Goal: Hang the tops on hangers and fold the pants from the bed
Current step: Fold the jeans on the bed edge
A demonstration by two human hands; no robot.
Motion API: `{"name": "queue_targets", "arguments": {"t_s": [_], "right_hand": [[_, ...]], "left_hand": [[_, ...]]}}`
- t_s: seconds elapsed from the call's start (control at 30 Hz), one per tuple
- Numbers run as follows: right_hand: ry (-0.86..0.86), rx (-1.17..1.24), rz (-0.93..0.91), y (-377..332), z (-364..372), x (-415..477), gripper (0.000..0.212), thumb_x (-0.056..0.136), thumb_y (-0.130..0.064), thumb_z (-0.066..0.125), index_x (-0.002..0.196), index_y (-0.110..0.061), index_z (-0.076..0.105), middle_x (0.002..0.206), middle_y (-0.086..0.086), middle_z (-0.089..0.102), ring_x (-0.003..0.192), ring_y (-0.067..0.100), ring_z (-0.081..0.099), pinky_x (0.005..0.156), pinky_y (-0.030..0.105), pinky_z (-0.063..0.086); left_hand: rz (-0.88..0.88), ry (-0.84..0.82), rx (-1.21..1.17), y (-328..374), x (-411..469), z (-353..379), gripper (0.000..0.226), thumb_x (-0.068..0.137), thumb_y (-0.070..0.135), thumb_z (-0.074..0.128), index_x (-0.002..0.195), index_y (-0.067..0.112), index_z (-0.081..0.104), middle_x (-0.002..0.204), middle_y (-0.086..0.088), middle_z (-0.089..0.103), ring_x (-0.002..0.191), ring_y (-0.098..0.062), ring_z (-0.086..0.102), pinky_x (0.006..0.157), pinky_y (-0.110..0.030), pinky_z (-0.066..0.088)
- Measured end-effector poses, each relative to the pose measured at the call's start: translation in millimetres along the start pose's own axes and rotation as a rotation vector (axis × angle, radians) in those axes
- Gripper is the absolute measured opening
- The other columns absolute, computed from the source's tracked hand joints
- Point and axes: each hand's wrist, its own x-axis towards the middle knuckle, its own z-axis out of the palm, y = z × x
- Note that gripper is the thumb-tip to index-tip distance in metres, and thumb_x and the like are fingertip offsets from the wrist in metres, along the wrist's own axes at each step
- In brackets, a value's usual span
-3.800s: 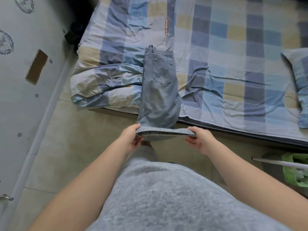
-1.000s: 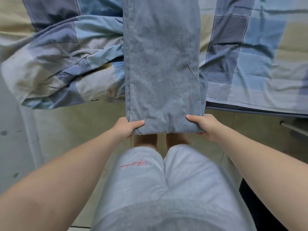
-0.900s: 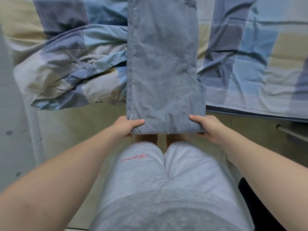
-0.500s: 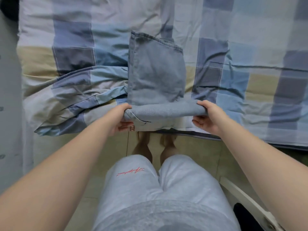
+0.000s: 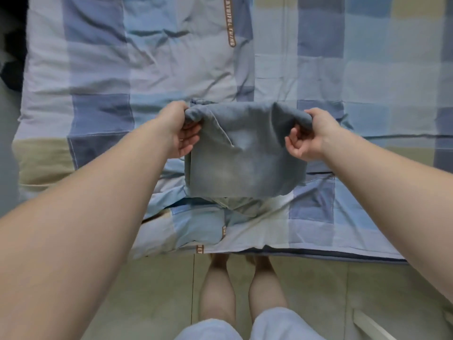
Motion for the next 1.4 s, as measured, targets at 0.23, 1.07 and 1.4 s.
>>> {"name": "queue_targets", "arguments": {"t_s": [0.23, 1.07, 1.4], "right_hand": [[-0.183, -0.343, -0.162, 0.4, 32.4, 67.0, 0.033, 0.099, -0.049, 0.05, 0.121, -0.028, 0.063, 0.123, -0.01, 0.061, 0.122, 0.019, 0.054, 0.095, 0.041, 0.042], [-0.143, -0.682, -0.421, 59.7, -33.7, 178.0, 0.083, 0.077, -0.044, 0.083, 0.145, -0.025, 0.039, 0.131, -0.011, 0.059, 0.117, 0.007, 0.059, 0.091, 0.024, 0.048], [-0.407, -0.554, 0.104, 51.7, -52.1, 147.6, 0.036, 0.063, -0.043, 0.082, 0.089, -0.018, 0.082, 0.099, 0.006, 0.078, 0.083, 0.02, 0.076, 0.062, 0.03, 0.06]], "left_hand": [[0.385, 0.157, 0.156, 9.2, 65.6, 41.8, 0.029, 0.094, 0.035, 0.057, 0.113, 0.016, 0.068, 0.109, -0.011, 0.07, 0.082, -0.017, 0.061, 0.072, -0.028, 0.045], [0.362, 0.282, 0.462, -59.2, 146.0, 36.7, 0.096, 0.065, 0.061, 0.086, 0.137, 0.013, 0.043, 0.139, -0.005, 0.057, 0.127, -0.026, 0.055, 0.109, -0.042, 0.042], [0.291, 0.077, 0.295, -73.3, 119.7, 31.5, 0.059, 0.073, 0.038, 0.088, 0.124, 0.017, 0.067, 0.103, 0.012, 0.071, 0.09, -0.004, 0.066, 0.077, -0.021, 0.049]]}}
